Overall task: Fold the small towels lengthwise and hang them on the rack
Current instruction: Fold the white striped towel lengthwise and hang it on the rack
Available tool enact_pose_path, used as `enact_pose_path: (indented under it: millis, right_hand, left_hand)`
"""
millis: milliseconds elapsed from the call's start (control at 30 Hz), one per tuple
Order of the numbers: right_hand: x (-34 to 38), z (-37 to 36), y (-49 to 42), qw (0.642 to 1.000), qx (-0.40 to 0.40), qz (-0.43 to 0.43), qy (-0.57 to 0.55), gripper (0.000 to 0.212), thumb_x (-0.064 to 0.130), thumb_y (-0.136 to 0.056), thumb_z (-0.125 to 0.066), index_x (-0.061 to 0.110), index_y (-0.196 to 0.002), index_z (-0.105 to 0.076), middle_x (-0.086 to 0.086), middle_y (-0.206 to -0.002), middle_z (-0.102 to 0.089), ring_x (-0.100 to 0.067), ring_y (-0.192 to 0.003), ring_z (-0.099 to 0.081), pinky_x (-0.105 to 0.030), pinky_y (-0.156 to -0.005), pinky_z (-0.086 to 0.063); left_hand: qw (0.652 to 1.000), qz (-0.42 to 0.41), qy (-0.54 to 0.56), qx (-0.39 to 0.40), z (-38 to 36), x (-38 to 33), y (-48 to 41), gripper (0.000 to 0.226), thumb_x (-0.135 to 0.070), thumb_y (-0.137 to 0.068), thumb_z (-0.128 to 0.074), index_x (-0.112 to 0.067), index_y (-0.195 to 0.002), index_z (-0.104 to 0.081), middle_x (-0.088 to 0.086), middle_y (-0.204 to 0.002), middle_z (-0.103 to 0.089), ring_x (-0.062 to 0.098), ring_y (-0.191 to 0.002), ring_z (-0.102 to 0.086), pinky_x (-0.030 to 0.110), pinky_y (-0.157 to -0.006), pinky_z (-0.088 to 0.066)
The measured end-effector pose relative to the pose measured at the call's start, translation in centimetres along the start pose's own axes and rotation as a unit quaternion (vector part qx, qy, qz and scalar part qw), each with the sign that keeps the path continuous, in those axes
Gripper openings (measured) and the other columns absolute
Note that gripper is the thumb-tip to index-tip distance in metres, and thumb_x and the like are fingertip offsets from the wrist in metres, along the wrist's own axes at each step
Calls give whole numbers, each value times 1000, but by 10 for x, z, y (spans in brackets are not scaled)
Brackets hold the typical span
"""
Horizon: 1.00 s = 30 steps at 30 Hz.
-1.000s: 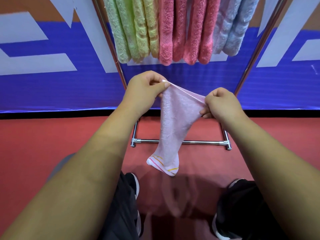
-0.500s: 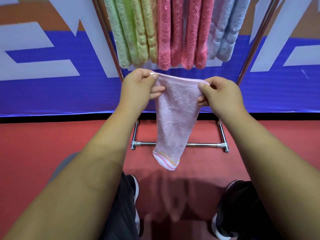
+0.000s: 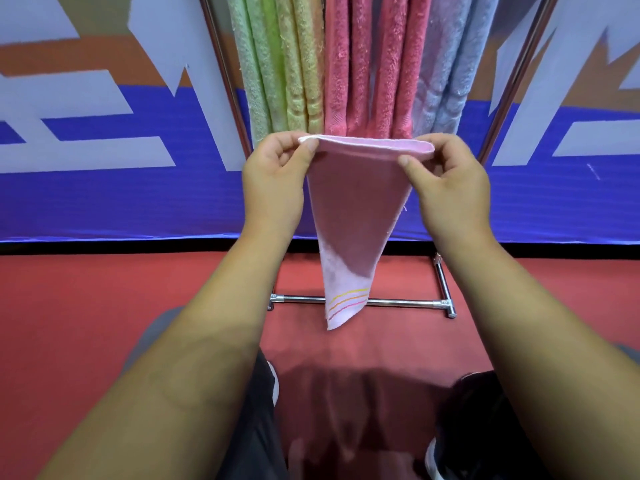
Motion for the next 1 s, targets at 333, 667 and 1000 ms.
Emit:
enact_pose_path:
  millis: [333, 667, 1000]
  right_hand:
    - [-12, -3, -3, 1000, -3, -15, 14, 7, 27, -98, -73, 33, -96, -77, 12, -90, -75, -7, -88, -68, -41, -90, -60]
    - [-25, -27, -6, 993, 63, -83, -54, 23, 36, -106, -62, 19, -101, -76, 13, -83, -68, -4, -77, -57, -29, -74, -47]
    - [-33, -26, -4, 991, 26, -108, -72, 44, 43, -96, -74, -1, -99, -75, 3, -83, -60, -9, -79, -51, -34, -74, -45]
  left_hand:
    - [1000, 9, -13, 8, 8, 3, 2, 6, -9, -97, -77, -13, -101, -78, 9, -92, -82, 27, -93, -81, 42, -93, -65]
    - [1000, 9, -2, -10, 18, 8, -9, 6, -18, -99, -76, -15, -102, -79, -8, -86, -76, 4, -81, -66, 24, -79, -56]
    - [996, 89, 9, -1, 20, 36, -11, 14, -18, -99, -75, -8, -108, -80, -6, -80, -73, 4, -69, -62, 24, -64, -51]
Point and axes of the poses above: each hand's wrist, its own y-axis away from the middle knuckle, its own z-axis out of the back of the hand, x = y × z, the point moved 10 cm from there along -y, towards the middle knuckle
